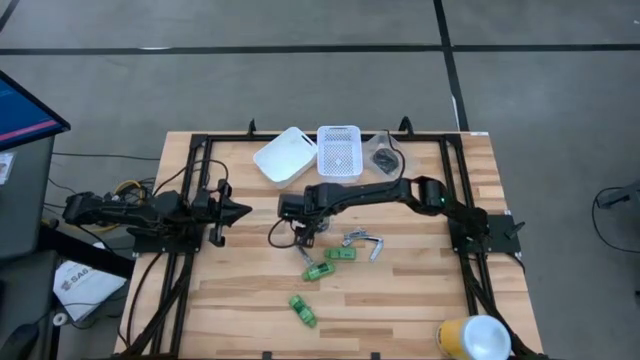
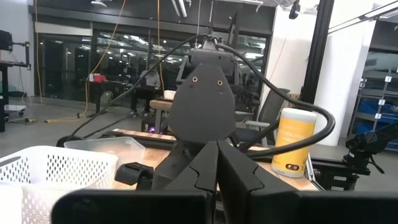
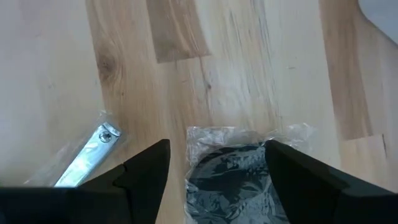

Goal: Pick & Place Travel size toiletries
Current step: Put the black hairbrush into the transparent bin

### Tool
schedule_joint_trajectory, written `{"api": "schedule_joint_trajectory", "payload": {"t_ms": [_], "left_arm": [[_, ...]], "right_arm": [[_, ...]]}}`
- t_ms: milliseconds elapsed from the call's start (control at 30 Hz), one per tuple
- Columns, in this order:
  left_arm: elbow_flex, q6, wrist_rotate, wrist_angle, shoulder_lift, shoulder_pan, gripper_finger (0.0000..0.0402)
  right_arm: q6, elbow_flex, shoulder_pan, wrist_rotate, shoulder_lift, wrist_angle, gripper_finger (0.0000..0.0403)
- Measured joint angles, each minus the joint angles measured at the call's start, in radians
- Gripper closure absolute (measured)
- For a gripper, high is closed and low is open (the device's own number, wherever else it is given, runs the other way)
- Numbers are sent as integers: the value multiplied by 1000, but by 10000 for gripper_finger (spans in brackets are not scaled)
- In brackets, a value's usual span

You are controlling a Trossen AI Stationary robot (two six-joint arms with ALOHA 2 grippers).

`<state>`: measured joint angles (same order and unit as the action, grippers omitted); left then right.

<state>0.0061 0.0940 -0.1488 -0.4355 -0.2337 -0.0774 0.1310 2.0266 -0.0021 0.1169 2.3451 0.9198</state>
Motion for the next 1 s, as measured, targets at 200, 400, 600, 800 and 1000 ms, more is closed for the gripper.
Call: {"api": "schedule_joint_trajectory", "payload": {"t_ms": [200,400,600,800,1000], "left_arm": [[0,0,0,0,0,0,400],[0,0,0,0,0,0,400],[0,0,0,0,0,0,400],[0,0,0,0,3,0,400],[0,0,0,-3,5,0,400]], "right_arm": [[0,0,-10,12,0,-12,95],[-7,0,-21,14,0,10,54],[-7,0,-21,16,0,8,55],[-33,1,-30,49,31,3,64],[-36,-2,-35,44,65,59,64]]}}
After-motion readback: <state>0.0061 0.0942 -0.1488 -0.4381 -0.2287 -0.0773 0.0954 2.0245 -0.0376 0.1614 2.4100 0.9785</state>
